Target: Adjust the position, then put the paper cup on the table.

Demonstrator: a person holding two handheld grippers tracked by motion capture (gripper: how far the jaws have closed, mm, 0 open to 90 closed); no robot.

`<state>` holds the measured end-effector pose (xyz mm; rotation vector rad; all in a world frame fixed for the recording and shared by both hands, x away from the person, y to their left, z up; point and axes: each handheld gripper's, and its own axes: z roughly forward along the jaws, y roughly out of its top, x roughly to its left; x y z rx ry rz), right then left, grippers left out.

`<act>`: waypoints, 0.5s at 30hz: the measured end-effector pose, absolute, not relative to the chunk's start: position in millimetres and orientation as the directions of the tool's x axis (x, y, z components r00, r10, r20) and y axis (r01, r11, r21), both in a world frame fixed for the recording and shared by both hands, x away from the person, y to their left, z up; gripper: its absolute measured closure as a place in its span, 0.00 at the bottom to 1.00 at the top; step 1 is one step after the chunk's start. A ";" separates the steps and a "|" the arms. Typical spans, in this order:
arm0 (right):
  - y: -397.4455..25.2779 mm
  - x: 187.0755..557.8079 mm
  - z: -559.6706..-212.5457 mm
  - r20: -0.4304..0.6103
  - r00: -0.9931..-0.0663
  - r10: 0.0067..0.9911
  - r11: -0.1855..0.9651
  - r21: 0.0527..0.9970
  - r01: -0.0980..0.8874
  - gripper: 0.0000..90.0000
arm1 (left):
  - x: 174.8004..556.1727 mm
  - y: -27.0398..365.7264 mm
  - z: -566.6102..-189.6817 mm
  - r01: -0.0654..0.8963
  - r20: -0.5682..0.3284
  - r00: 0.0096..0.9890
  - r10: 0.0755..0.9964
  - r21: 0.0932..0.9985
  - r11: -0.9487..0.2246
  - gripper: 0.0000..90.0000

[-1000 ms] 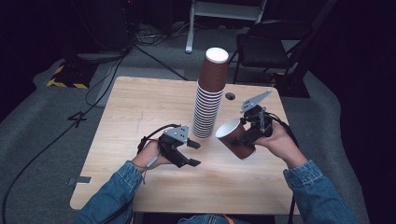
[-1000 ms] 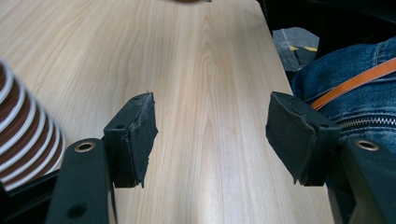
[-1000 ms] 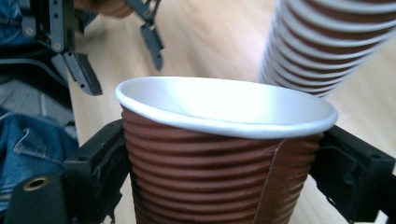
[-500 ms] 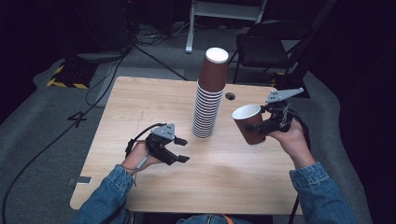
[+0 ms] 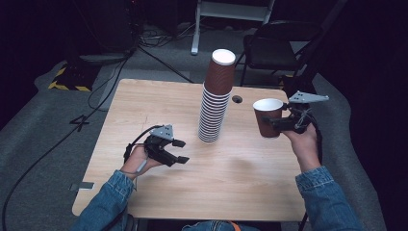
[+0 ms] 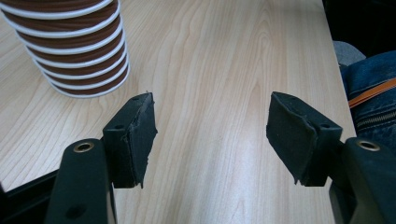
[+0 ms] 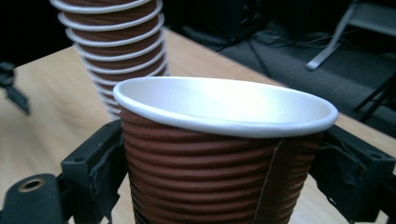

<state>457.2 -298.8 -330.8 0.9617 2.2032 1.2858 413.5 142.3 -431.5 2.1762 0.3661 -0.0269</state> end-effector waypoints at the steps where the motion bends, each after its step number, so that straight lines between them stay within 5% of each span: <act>1: -300.9 458.8 -333.2 -0.010 -0.665 0.747 0.330 0.874 0.358 0.14 | 413.9 142.7 -431.9 0.275 -0.157 0.955 0.253 0.790 -0.548 0.37; 15: -313.6 466.0 -372.7 -0.040 -0.555 0.831 0.238 0.928 0.288 0.13 | 421.3 148.7 -438.6 0.319 -0.166 0.936 0.311 0.777 -0.542 0.37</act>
